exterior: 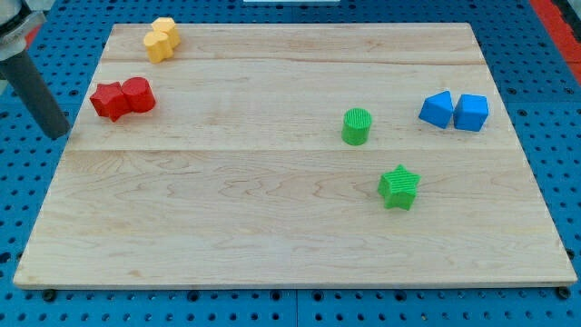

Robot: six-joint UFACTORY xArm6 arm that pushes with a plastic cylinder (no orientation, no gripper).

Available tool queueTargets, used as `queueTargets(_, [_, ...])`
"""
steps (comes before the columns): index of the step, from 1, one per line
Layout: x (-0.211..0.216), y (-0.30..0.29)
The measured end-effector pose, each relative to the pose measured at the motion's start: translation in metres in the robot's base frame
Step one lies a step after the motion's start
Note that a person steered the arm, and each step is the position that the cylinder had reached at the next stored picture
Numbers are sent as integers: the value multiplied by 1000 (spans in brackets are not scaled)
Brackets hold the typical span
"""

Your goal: Separate the red star from the red circle

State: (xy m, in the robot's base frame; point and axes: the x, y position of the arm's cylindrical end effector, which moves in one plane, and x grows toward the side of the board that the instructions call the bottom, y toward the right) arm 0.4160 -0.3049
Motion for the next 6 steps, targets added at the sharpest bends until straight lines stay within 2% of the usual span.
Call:
queueTargets(1, [-26, 0])
queueTargets(2, [-75, 0])
queueTargets(3, [-81, 11])
queueTargets(5, [-81, 69])
queueTargets(6, [-72, 78])
